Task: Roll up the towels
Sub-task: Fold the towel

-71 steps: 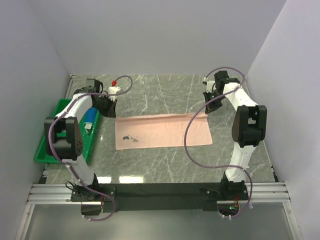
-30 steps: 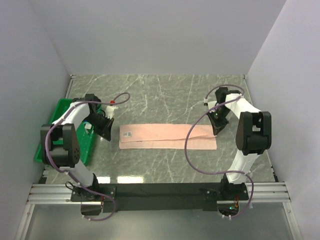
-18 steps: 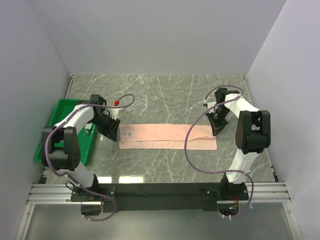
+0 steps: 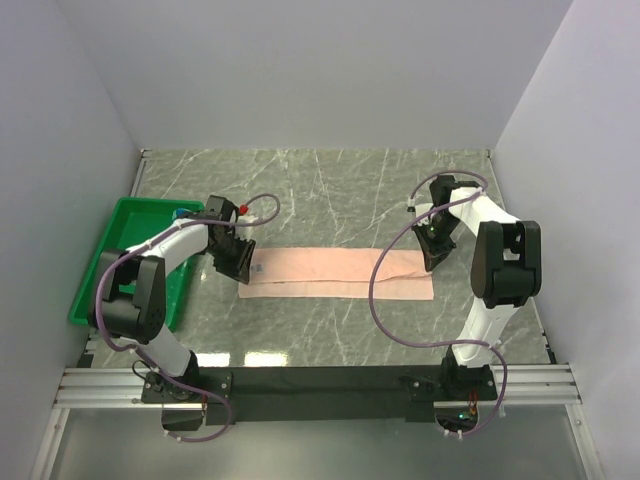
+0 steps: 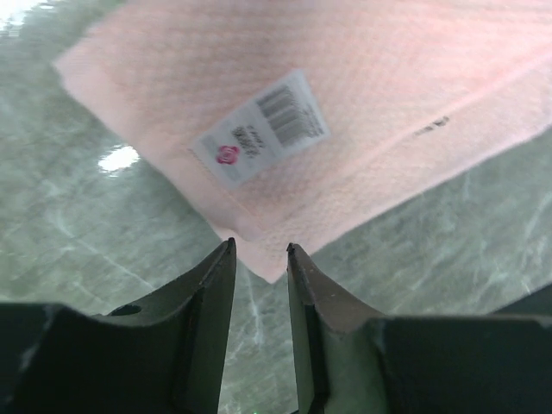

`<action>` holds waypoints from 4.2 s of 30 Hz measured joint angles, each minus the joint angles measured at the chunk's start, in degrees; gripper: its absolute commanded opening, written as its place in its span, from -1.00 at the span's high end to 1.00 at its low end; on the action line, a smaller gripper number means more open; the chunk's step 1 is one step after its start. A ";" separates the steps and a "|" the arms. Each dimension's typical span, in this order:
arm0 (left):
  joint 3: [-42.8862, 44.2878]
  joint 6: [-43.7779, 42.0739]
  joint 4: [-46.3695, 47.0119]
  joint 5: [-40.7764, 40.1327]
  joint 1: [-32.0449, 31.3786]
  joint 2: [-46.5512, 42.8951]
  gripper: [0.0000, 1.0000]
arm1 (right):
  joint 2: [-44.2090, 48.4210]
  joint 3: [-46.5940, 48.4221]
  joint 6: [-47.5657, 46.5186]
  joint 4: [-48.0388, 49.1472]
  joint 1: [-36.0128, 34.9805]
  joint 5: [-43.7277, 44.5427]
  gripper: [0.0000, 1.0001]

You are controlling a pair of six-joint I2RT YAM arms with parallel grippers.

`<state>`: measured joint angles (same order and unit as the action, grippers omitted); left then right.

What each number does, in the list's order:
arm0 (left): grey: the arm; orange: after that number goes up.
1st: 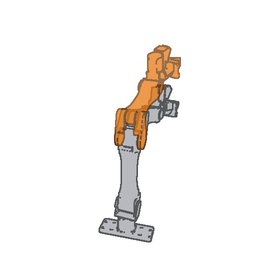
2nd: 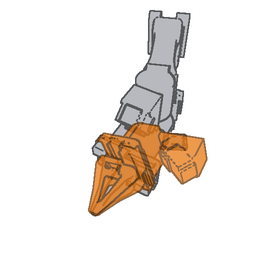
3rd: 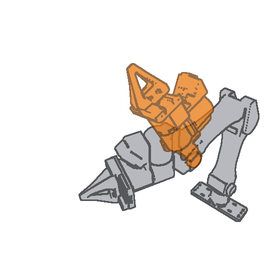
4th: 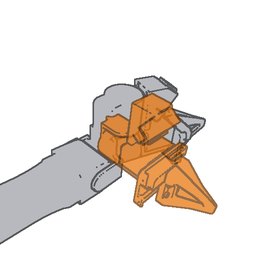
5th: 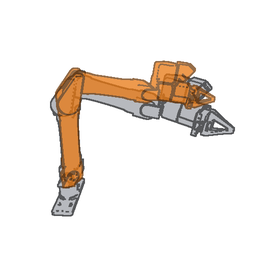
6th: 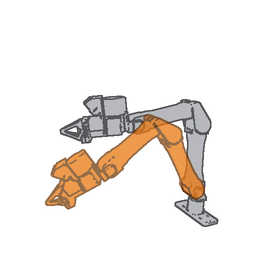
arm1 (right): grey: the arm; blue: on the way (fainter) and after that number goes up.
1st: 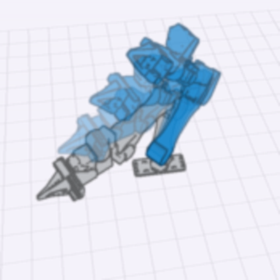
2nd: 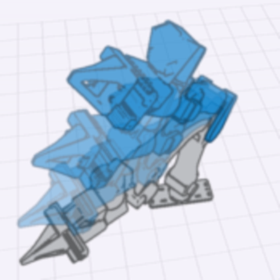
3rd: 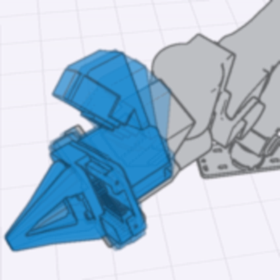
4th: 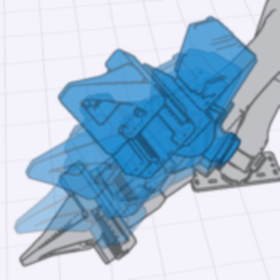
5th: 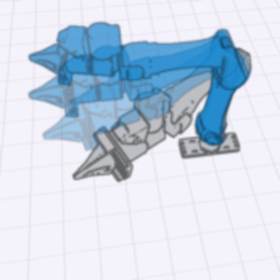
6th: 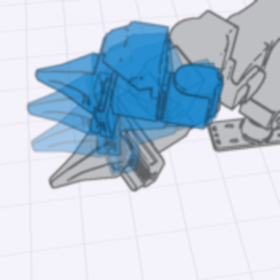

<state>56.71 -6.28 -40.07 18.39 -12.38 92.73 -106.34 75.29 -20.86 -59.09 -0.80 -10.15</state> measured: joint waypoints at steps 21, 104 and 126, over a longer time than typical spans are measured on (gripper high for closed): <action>-1.25 -25.88 0.74 -1.16 -2.08 -5.62 0.18 | -0.02 0.00 -0.02 0.35 0.07 0.02 1.00; -0.28 -35.39 -8.63 -0.28 -5.60 3.17 0.99 | -0.11 -6.27 -1.07 3.89 0.09 -0.81 1.00; 1.55 -36.57 -13.44 -0.07 -4.46 -3.21 0.99 | 4.33 -6.19 -2.01 0.42 1.40 -1.57 1.00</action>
<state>58.26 -42.85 -53.52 18.33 -16.84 89.52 -102.02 69.10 -22.87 -58.67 0.60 -11.73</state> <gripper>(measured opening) 0.026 0.008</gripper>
